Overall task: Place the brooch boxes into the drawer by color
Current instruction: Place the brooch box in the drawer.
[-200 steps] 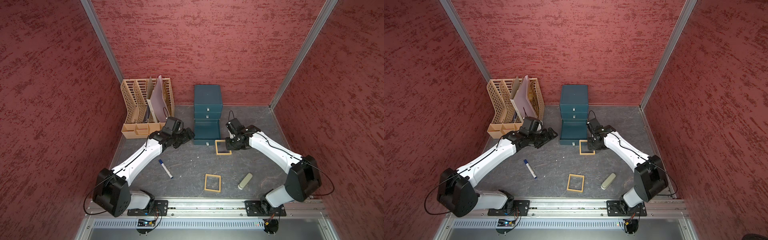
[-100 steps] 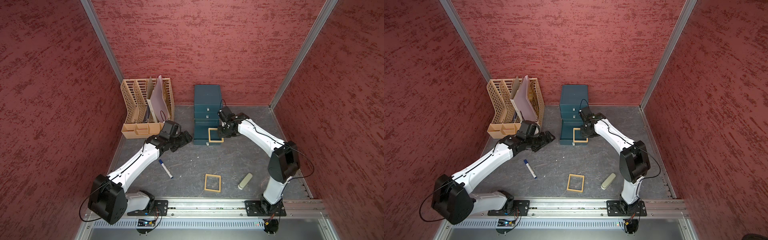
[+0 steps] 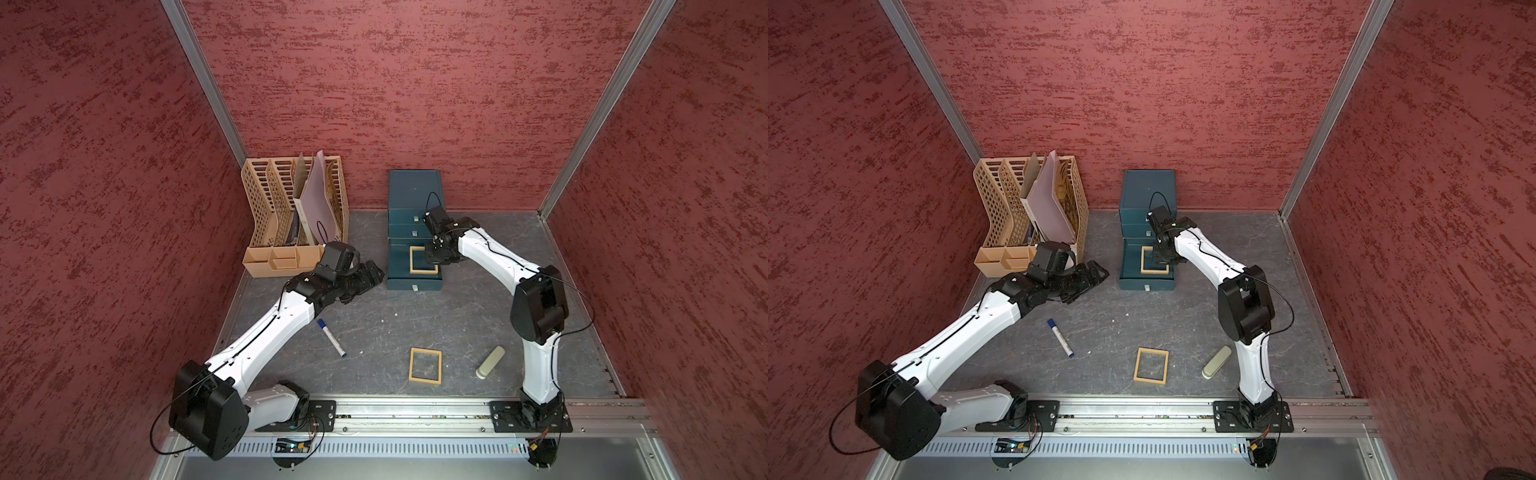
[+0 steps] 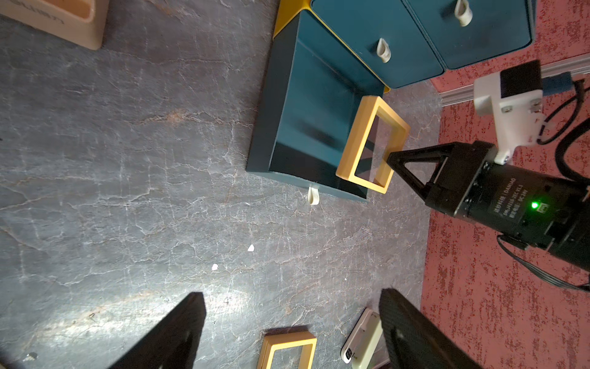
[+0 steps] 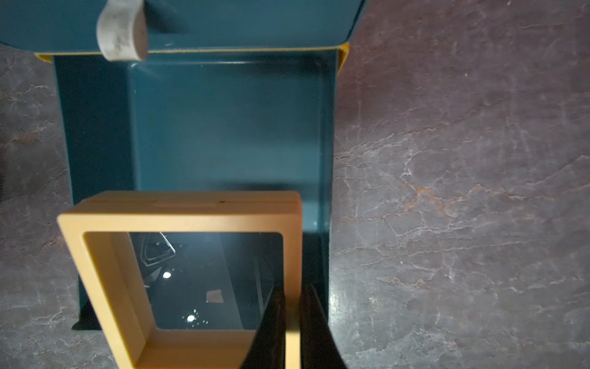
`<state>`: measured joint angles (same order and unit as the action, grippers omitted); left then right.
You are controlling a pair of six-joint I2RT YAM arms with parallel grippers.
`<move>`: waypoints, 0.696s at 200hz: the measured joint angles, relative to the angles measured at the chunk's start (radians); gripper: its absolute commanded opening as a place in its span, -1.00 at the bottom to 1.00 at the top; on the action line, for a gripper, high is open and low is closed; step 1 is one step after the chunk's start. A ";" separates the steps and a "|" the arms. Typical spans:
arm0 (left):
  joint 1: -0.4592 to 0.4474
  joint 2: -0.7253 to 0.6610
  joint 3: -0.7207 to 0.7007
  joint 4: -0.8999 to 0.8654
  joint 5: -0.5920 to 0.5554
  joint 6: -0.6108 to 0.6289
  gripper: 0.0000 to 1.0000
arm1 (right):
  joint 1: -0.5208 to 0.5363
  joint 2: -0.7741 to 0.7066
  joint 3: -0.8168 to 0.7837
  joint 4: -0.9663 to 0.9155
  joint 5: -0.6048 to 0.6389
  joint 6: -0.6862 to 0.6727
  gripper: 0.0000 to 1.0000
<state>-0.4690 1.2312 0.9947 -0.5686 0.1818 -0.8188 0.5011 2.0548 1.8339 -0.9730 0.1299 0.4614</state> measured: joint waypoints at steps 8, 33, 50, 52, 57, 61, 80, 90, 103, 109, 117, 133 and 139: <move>-0.004 0.000 0.000 0.000 -0.001 -0.002 0.79 | 0.000 0.011 0.012 0.000 0.005 0.002 -1.00; -0.013 0.000 0.000 0.000 -0.002 -0.005 0.79 | -0.001 0.041 0.024 0.003 0.013 0.003 -1.00; -0.017 0.000 0.000 0.000 -0.003 -0.007 0.79 | -0.004 0.054 0.024 0.004 0.017 0.003 -1.00; -0.018 0.000 0.000 0.000 -0.003 -0.008 0.79 | -0.005 0.056 0.024 0.004 0.018 0.003 -1.00; -0.019 0.000 0.000 0.000 -0.004 -0.008 0.79 | -0.006 0.059 0.024 0.004 0.020 0.003 -1.00; -0.020 0.000 0.000 0.000 -0.004 -0.008 0.79 | -0.006 0.062 0.024 0.004 0.022 0.002 -1.00; -0.024 0.000 0.000 0.000 -0.005 -0.008 0.79 | -0.010 0.075 0.024 0.005 0.029 0.002 -1.00; -0.026 0.000 0.000 0.000 -0.005 -0.012 0.79 | -0.011 0.082 0.024 0.006 0.031 0.002 -1.00; -0.027 0.000 0.000 0.000 -0.005 -0.014 0.79 | -0.012 0.094 0.024 0.007 0.031 0.002 -1.00; -0.028 0.000 0.000 0.000 -0.005 -0.015 0.79 | -0.012 0.100 0.024 0.008 0.032 0.002 -1.00; -0.028 0.000 0.000 0.000 -0.005 -0.015 0.79 | -0.012 0.108 0.024 0.008 0.032 0.002 -1.00; -0.030 0.000 0.000 0.000 -0.005 -0.015 0.79 | -0.012 0.119 0.024 0.008 0.033 0.002 -1.00; -0.031 0.000 0.000 0.000 -0.005 -0.015 0.79 | -0.012 0.122 0.024 0.007 0.033 0.002 -1.00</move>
<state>-0.4995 1.2312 0.9951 -0.5686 0.1768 -0.8337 0.4889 2.1765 1.8580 -0.9657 0.1631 0.4637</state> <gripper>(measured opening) 0.894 0.104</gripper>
